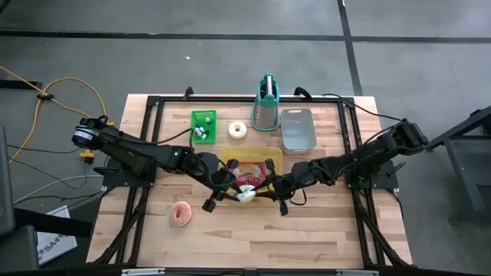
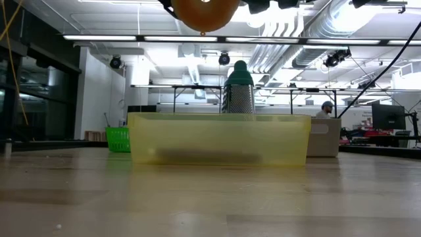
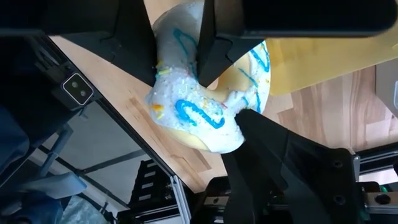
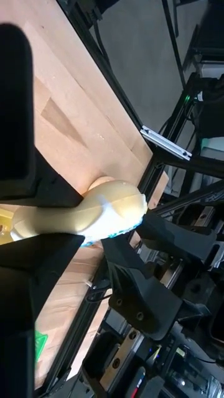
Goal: Pick & Place Food Item
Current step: Put the bottom white donut into the gray bin
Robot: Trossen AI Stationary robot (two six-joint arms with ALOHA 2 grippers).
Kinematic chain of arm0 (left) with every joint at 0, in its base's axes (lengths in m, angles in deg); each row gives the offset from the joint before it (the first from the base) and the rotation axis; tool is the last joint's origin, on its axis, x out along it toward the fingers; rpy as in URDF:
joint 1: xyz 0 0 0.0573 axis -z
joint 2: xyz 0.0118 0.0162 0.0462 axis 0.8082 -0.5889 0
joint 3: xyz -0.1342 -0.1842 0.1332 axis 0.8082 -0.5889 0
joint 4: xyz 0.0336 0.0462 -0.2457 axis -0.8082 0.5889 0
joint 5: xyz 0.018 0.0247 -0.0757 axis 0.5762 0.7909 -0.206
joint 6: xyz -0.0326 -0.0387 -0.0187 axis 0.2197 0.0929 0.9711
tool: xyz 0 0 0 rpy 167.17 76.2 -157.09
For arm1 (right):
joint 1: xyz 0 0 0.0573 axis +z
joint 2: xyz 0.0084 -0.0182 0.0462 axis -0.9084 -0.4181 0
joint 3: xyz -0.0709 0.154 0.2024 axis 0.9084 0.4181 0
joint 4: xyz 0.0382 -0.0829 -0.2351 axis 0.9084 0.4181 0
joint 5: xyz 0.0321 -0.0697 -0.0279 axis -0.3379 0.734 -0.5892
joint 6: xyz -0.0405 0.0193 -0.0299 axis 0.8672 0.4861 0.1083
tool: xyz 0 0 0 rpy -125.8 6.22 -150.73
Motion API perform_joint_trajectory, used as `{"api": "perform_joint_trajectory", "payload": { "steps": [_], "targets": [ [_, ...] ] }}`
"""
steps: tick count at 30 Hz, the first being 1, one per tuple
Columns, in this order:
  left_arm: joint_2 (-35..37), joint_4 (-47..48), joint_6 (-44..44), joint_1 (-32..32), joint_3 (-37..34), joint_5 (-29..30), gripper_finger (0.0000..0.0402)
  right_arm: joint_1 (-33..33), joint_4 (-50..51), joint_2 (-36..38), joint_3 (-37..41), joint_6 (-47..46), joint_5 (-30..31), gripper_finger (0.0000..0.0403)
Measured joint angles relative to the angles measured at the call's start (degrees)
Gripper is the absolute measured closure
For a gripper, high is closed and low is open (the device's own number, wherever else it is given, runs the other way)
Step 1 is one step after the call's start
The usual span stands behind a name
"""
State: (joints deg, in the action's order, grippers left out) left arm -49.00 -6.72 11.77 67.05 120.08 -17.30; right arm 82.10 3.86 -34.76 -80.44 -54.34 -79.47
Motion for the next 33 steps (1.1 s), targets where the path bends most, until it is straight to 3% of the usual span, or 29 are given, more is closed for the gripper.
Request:
{"api": "perform_joint_trajectory", "payload": {
  "steps": [12, 33],
  "targets": [
    [0.04, 0.1, 0.09, 0.0, 0.0, -0.52, 0.0241, 0.02, 0.29, 0.0, 0.0, -0.15, -0.09, 0.0353],
    [0.99, 2.23, 1.6, 0.28, 0.0, -0.59, 0.0238, 0.04, 1.94, 0.0, 0.0, -2.58, -0.27, 0.0353]
  ]
}}
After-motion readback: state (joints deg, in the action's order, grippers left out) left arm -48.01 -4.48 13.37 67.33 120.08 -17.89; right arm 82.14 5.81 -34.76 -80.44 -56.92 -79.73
